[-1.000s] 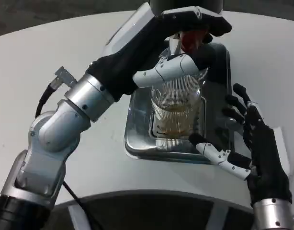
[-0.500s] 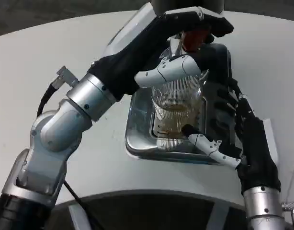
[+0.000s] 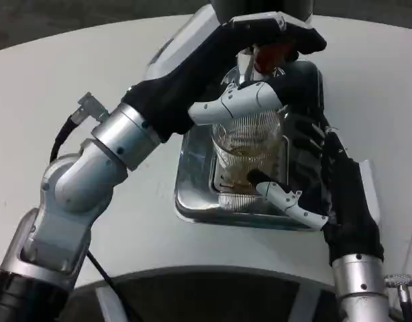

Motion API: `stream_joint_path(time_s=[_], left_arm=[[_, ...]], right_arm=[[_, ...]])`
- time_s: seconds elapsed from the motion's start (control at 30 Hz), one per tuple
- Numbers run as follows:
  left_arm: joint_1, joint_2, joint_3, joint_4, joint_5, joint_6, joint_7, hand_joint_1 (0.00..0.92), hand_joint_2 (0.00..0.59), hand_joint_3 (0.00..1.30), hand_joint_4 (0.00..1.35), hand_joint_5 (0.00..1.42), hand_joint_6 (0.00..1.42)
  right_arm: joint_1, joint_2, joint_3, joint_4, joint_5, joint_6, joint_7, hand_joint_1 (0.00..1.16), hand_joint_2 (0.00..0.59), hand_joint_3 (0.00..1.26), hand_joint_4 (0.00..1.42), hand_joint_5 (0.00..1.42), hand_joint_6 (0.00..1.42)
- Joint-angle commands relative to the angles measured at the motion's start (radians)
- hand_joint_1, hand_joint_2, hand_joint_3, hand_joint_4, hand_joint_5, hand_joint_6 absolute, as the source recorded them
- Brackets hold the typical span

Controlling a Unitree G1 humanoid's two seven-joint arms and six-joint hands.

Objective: Grasp the cup under the faucet to collect the drink, then remove the cup.

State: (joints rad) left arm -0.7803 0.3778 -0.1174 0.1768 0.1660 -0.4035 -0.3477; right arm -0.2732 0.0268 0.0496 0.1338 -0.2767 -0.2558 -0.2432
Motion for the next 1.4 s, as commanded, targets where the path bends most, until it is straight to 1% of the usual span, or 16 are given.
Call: stream_joint_path(time_s=[0.03,0.3,0.7,1.1,1.4], left_arm=[[0.046,0.026,-0.018,0.004,0.030,-0.019,-0.020,0.000,0.049,0.46,0.39,0.44,0.32],[0.051,0.029,-0.017,0.000,0.036,-0.026,-0.009,0.000,0.048,0.46,0.40,0.44,0.32],[0.052,0.032,-0.017,-0.006,0.041,-0.024,-0.006,0.000,0.050,0.48,0.40,0.45,0.33],[0.053,0.031,-0.015,-0.005,0.038,-0.021,-0.005,0.000,0.050,0.48,0.41,0.45,0.33],[0.049,0.029,-0.016,0.000,0.039,-0.021,-0.003,0.000,0.050,0.48,0.41,0.45,0.33]], right_arm=[[-0.015,0.007,0.011,0.028,0.000,-0.026,-0.013,0.91,0.139,0.13,0.20,0.25,0.27],[-0.042,0.014,0.018,0.051,-0.004,-0.033,-0.036,0.91,0.139,0.13,0.20,0.25,0.27],[-0.076,0.018,0.041,0.091,-0.016,-0.041,-0.060,0.89,0.145,0.12,0.19,0.23,0.27],[-0.095,0.007,0.048,0.113,-0.004,-0.038,-0.036,0.87,0.150,0.09,0.17,0.21,0.22],[-0.111,0.007,0.054,0.136,-0.002,-0.038,-0.020,0.86,0.150,0.07,0.15,0.20,0.20]])
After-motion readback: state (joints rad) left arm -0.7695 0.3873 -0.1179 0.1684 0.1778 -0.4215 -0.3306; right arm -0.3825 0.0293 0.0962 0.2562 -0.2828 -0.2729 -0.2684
